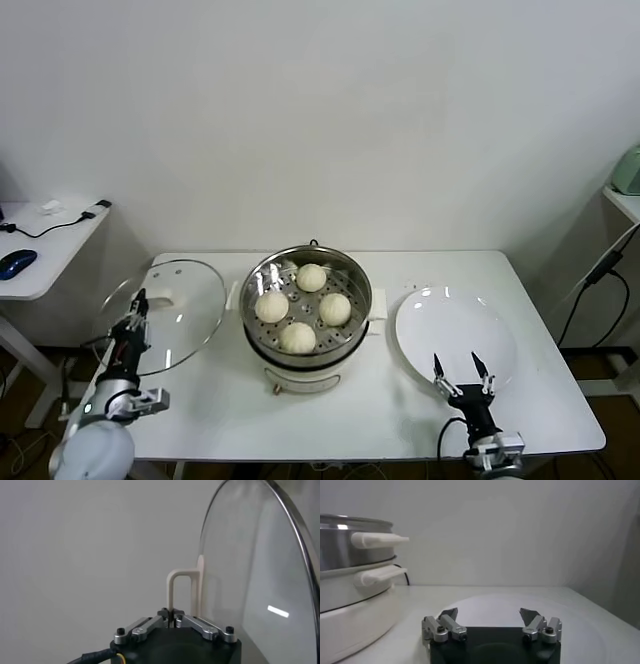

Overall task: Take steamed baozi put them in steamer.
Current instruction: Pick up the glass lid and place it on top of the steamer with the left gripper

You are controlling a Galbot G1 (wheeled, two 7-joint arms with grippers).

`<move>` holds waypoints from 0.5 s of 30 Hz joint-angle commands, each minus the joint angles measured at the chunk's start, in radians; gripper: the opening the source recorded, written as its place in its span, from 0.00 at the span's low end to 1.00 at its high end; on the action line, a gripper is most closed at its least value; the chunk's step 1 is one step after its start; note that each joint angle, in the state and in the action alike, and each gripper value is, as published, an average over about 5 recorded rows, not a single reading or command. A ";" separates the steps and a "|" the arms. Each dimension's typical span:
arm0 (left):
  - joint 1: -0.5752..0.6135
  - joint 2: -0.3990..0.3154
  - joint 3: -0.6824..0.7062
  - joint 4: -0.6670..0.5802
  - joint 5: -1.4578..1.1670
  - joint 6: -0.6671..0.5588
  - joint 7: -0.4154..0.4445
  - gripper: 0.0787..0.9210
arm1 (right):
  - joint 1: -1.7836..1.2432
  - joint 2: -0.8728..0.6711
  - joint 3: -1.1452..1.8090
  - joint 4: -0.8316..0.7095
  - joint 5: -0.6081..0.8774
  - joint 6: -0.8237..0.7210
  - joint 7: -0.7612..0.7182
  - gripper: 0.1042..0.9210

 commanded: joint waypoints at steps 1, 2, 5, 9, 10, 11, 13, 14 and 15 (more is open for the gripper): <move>0.021 0.026 0.019 -0.235 -0.001 0.141 0.147 0.06 | -0.004 0.004 0.002 0.002 -0.057 0.006 0.015 0.88; 0.010 0.023 0.043 -0.254 0.024 0.167 0.163 0.06 | -0.004 0.004 0.002 0.002 -0.059 0.008 0.014 0.88; -0.039 0.011 0.136 -0.288 0.107 0.248 0.201 0.06 | -0.007 0.003 0.002 -0.001 -0.064 0.015 0.010 0.88; -0.118 -0.020 0.294 -0.300 0.206 0.344 0.254 0.06 | -0.010 0.004 0.002 -0.007 -0.064 0.022 0.006 0.88; -0.138 -0.032 0.335 -0.299 0.230 0.362 0.267 0.06 | -0.011 0.004 0.002 -0.010 -0.064 0.024 0.004 0.88; -0.158 -0.049 0.378 -0.297 0.256 0.381 0.283 0.06 | -0.012 0.004 0.002 -0.013 -0.063 0.026 0.003 0.88; -0.194 -0.085 0.451 -0.286 0.305 0.408 0.312 0.06 | -0.013 0.004 0.003 -0.019 -0.062 0.031 0.000 0.88; -0.212 -0.109 0.485 -0.277 0.328 0.420 0.324 0.06 | -0.013 0.004 0.004 -0.023 -0.061 0.035 -0.001 0.88; -0.226 -0.134 0.514 -0.267 0.351 0.428 0.335 0.06 | -0.013 0.004 0.006 -0.028 -0.060 0.038 -0.002 0.88</move>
